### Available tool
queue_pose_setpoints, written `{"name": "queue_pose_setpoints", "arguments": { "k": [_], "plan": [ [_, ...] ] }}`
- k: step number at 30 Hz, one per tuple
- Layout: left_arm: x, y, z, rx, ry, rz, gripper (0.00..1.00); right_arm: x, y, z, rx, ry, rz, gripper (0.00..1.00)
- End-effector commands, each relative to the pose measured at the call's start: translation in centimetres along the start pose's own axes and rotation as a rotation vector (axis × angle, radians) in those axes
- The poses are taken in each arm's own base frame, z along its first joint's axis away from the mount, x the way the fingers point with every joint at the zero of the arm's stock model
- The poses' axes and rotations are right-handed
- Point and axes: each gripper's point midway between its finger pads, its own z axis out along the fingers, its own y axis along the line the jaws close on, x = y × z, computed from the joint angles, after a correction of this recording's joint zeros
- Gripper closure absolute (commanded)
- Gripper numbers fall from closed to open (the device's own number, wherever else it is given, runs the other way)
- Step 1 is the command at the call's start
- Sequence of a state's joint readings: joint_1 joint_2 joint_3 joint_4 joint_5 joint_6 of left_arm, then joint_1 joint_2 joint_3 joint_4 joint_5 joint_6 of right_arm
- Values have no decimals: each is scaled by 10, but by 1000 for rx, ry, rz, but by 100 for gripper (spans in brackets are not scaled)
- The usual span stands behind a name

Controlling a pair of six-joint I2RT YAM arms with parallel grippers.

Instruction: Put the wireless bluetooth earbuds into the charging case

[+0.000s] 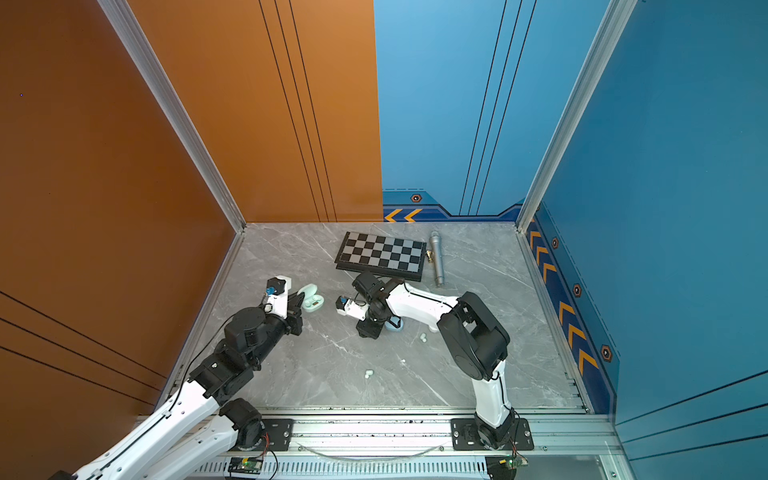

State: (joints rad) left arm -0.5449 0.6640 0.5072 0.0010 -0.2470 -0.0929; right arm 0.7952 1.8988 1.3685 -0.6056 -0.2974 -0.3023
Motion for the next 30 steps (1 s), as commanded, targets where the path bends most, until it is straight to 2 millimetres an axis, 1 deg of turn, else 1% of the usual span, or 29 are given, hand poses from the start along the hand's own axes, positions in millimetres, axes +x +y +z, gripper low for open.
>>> {"name": "queue_pose_setpoints", "arguments": {
  "k": [1, 3, 5, 6, 8, 10, 12, 15, 16, 18, 19, 21, 24, 25, 27, 28, 30],
  "plan": [
    [-9, 6, -6, -20, -27, -37, 100, -6, 6, -54, 34, -54, 248, 63],
    [-13, 7, -10, -17, -38, -44, 100, 15, 26, -60, -14, 0, 301, 63],
    [-16, 8, -15, -14, -48, -48, 100, 38, 45, -61, -40, 48, 289, 63],
    [-16, 8, -18, -11, -46, -48, 100, 49, 58, -60, -68, 67, 244, 63],
    [-16, 9, -23, -7, -40, -48, 100, 66, 76, -56, -92, 98, 135, 63],
    [-14, 9, -28, 4, -34, -51, 100, 78, 86, -49, -122, 127, 46, 63],
    [-10, 9, -32, 16, -28, -53, 100, 89, 86, -37, -134, 171, -22, 64],
    [-6, 8, -37, 32, -25, -68, 100, 105, 78, -16, -133, 254, -103, 65],
    [-6, 7, -39, 40, -31, -75, 100, 107, 76, -11, -136, 273, -105, 65],
    [-6, 4, -40, 57, -35, -84, 100, 104, 72, -5, -131, 284, -74, 65],
    [2, 4, -41, 57, -2, -78, 100, 99, 71, -4, -125, 280, -40, 65],
    [4, 5, -42, 56, 5, -80, 100, 88, 69, -8, -104, 274, 38, 65],
    [3, 7, -42, 45, 4, -83, 100, 75, 64, -22, -40, 282, 246, 64],
    [2, 7, -42, 44, 0, -87, 100, 72, 63, -27, -15, 289, 344, 64],
    [1, 8, -42, 38, 2, -92, 100, 67, 67, -38, -29, 316, 539, 64],
    [0, 8, -42, 39, 6, -92, 100, 68, 66, -44, -13, 340, 666, 63],
    [0, 7, -43, 40, 10, -91, 100, 68, 76, -47, -90, 374, 916, 61]
  ]
}}
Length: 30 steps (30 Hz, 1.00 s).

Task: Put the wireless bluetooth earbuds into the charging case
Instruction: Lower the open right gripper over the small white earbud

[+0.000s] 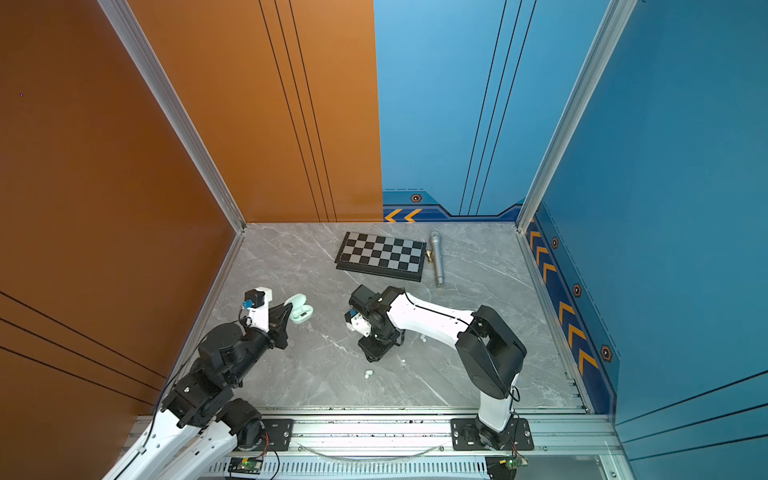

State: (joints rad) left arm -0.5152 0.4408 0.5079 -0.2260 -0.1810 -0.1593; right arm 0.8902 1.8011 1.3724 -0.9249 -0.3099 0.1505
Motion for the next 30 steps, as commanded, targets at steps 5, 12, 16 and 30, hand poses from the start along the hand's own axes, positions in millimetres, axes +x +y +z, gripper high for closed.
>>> {"name": "queue_pose_setpoints", "arguments": {
  "k": [5, 12, 16, 30],
  "plan": [
    [-10, 3, -7, -13, 7, -19, 100, 51, 4, -7, -90, 241, 1068, 58],
    [-18, 9, -11, -51, -5, -12, 100, 49, -36, -39, 248, -23, 1505, 46],
    [-23, 11, -10, -65, -24, -33, 100, 33, -31, -24, 188, -119, 1627, 45],
    [-27, 12, -1, -77, -21, -15, 100, -4, -2, 30, 229, -179, 1752, 52]
  ]
}}
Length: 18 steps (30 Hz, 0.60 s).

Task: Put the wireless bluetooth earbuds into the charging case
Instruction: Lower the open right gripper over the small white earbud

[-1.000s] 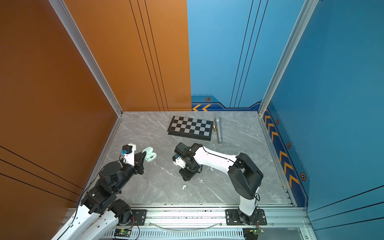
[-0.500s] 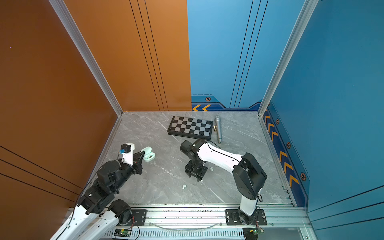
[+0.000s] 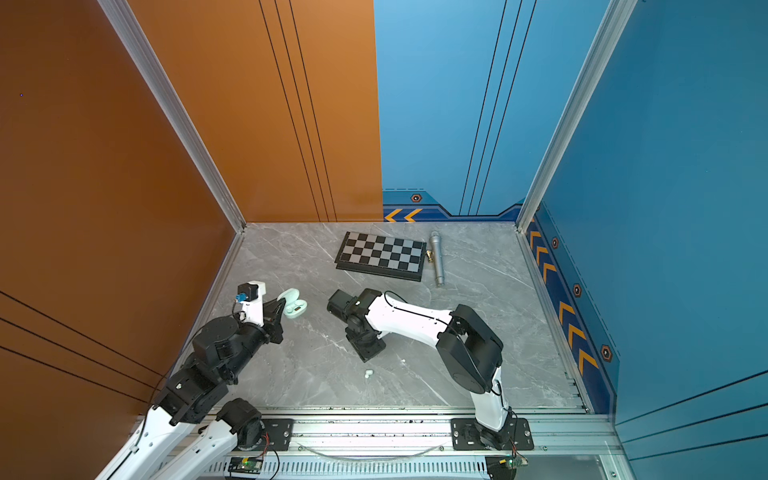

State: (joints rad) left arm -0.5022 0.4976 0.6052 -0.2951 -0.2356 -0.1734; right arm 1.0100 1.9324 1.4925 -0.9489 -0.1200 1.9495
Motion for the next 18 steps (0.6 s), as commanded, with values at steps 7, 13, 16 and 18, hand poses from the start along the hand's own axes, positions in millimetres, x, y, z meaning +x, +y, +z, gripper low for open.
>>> {"name": "queue_pose_setpoints", "arguments": {
  "k": [7, 13, 16, 18],
  "plan": [
    [-8, 0, 3, -1, -34, 6, 100, -15, -26, 19, 58, -116, 84, 52],
    [-8, 0, 5, 6, -32, 8, 100, -10, -28, 31, 81, -127, 76, 52],
    [-9, -1, 4, 9, -29, 14, 100, -8, -29, 33, 84, -132, 80, 52],
    [-10, 1, 3, 4, -30, 18, 100, -6, -29, 34, 84, -138, 80, 52]
  ]
}}
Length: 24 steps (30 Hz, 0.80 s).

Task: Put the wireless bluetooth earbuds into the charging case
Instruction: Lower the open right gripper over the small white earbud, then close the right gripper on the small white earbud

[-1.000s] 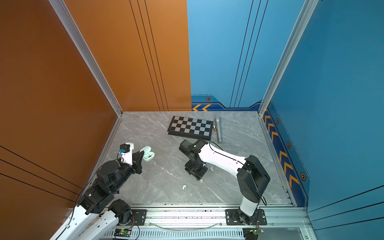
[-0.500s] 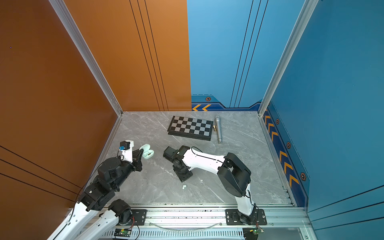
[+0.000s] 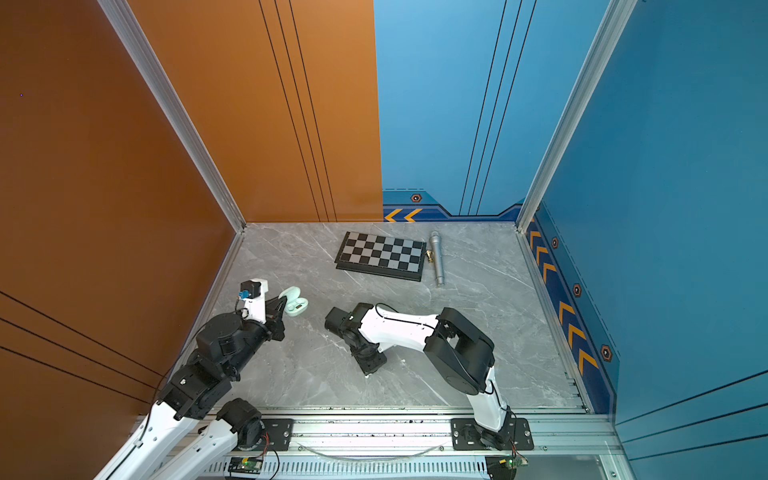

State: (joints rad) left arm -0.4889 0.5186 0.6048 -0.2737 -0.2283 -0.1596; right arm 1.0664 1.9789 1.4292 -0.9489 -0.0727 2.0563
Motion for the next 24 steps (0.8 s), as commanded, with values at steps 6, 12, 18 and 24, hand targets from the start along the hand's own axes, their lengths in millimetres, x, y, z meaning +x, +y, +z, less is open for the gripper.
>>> {"name": "queue_pose_setpoints", "arguments": {
  "k": [6, 12, 18, 24],
  "plan": [
    [-9, 0, 0, 11, -26, 15, 100, -4, -2, 8, 10, -58, 29, 51],
    [-10, 0, 1, 13, -27, 15, 100, -1, 1, 13, 13, -56, 27, 52],
    [-9, 2, 0, 10, -25, 17, 100, 3, 4, 15, 14, -57, 9, 57],
    [-8, 5, -2, 0, -20, 26, 100, 6, 6, 17, 14, -59, -10, 63]
  ]
}}
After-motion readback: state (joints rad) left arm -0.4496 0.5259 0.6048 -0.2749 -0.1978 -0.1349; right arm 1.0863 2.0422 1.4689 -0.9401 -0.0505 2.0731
